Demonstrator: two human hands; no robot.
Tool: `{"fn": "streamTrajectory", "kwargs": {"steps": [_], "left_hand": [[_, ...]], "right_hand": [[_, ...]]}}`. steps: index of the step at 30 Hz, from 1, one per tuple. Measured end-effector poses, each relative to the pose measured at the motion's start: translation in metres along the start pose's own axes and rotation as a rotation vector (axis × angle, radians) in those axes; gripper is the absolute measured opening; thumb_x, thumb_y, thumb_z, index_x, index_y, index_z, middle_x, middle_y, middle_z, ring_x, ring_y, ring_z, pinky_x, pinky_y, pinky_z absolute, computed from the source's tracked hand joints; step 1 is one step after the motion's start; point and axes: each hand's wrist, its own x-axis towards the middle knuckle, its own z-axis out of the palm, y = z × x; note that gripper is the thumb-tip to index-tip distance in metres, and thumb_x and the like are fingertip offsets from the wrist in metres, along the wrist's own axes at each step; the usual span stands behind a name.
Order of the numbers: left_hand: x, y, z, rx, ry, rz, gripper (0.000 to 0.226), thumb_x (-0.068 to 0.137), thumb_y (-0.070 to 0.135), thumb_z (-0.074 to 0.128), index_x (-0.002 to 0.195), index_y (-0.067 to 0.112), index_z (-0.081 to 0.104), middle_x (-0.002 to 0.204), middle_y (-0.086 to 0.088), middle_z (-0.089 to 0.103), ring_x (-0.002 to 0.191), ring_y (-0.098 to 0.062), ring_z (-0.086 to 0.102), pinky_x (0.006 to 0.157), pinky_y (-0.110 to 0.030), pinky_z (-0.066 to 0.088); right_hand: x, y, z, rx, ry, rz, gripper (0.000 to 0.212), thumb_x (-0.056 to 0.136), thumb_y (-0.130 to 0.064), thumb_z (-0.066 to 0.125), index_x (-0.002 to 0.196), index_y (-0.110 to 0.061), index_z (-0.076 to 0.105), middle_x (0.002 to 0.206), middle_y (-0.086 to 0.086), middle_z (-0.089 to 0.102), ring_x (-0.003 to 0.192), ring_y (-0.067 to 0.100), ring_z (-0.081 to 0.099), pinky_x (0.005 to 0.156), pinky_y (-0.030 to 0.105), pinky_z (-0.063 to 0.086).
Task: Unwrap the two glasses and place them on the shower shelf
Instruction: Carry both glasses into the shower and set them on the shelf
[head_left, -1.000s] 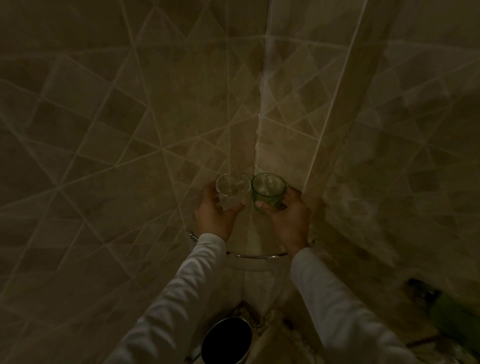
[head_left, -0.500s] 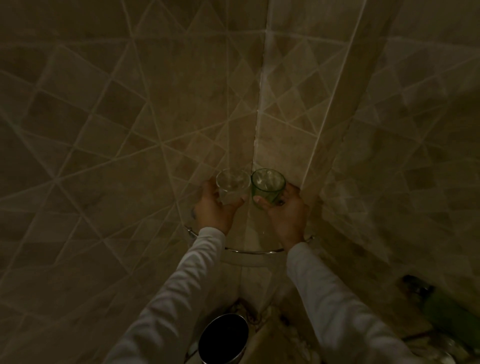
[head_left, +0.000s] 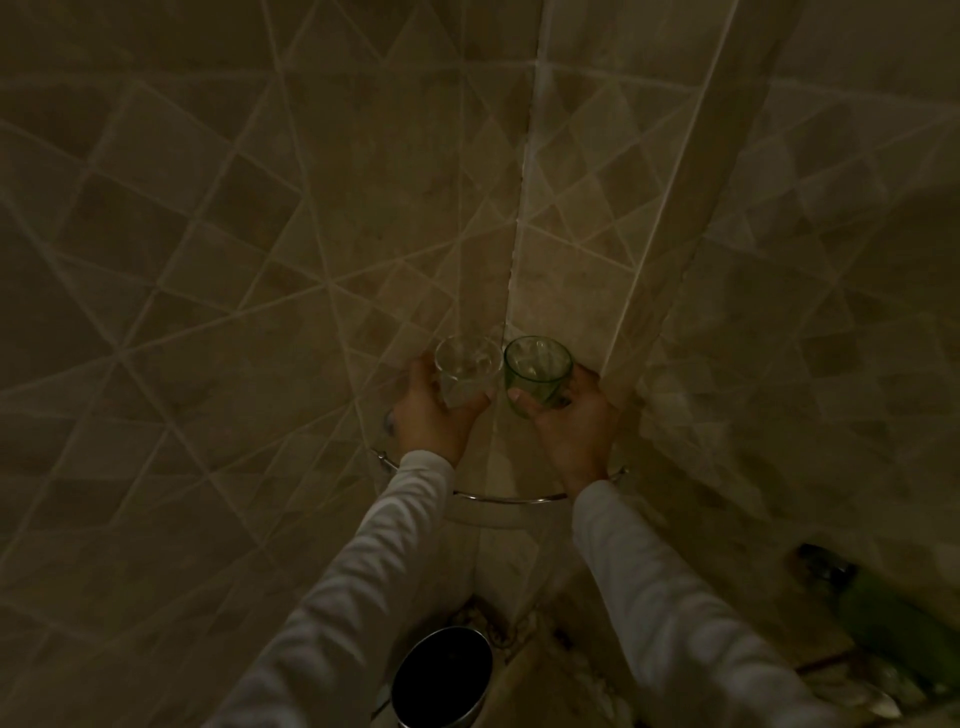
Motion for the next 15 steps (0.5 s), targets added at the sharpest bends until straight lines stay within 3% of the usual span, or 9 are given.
{"fn": "streamTrajectory", "kwargs": {"steps": [7,12,15], "left_hand": [[-0.0016,0.0035,-0.0011,0.024,0.002,0.01,0.076,0.062,0.033,0.09,0.127,0.021,0.053,0.11,0.001,0.07,0.099,-0.019,0.068,0.085,-0.043,0.057],[-0.0019,0.0033,-0.003,0.025,-0.02,0.008,0.074,0.063,0.032,0.09,0.126,0.023,0.053,0.113,0.002,0.069,0.103,-0.02,0.067,0.087,-0.044,0.057],[-0.0028,0.0021,-0.0064,0.048,-0.045,0.011,0.075,0.065,0.034,0.089,0.128,0.025,0.05,0.119,0.001,0.067,0.107,-0.021,0.065,0.09,-0.045,0.055]], "right_hand": [[-0.0014,0.0027,0.0013,-0.005,0.004,-0.015,0.068,0.064,-0.043,0.094,0.121,-0.017,0.069,0.115,0.001,0.075,0.097,0.016,0.072,0.084,0.028,0.058],[-0.0016,0.0021,0.0011,0.046,-0.032,0.02,0.07,0.064,-0.038,0.095,0.123,-0.013,0.067,0.112,0.004,0.075,0.098,0.019,0.072,0.088,0.042,0.061],[-0.003,0.0026,-0.0011,0.051,-0.057,0.043,0.067,0.065,-0.037,0.094,0.122,-0.013,0.067,0.106,0.003,0.076,0.097,0.02,0.073,0.087,0.043,0.061]]}}
